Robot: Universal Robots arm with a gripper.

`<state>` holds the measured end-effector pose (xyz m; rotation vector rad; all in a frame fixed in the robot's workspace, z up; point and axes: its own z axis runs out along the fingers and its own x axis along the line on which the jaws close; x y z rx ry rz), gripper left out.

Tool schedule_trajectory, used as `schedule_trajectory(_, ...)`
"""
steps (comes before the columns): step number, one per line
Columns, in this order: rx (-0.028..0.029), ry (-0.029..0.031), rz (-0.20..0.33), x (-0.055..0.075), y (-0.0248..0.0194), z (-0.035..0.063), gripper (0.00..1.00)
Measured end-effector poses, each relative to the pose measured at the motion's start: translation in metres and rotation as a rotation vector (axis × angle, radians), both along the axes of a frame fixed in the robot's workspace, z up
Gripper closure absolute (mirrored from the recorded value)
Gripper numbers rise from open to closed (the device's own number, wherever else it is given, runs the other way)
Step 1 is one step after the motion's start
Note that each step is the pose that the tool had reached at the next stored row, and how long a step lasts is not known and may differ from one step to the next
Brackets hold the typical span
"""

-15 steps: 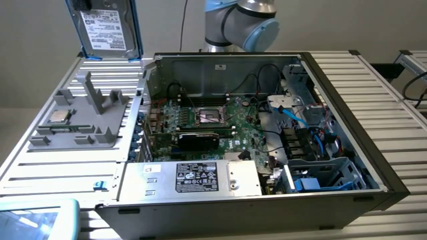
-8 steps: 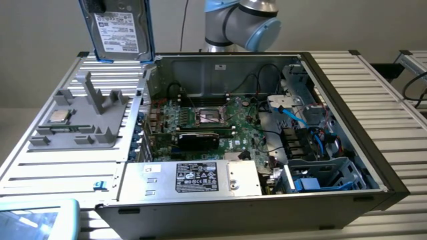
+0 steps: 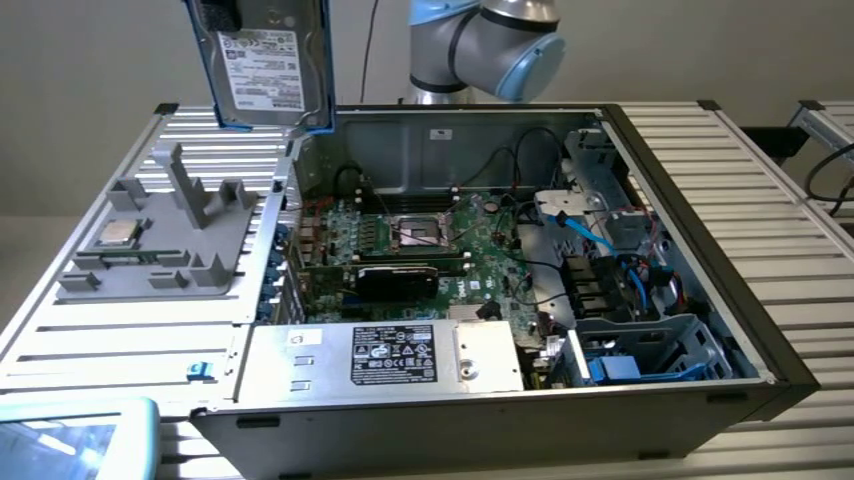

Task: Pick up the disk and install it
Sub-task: 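Pick up the disk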

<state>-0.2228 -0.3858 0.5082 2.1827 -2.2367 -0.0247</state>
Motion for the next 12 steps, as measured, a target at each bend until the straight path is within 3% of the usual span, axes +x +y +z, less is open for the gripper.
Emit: schedule_trajectory(12, 0.0001, -0.0001, 0.0, 0.042, -0.0167, 0.0, 0.63)
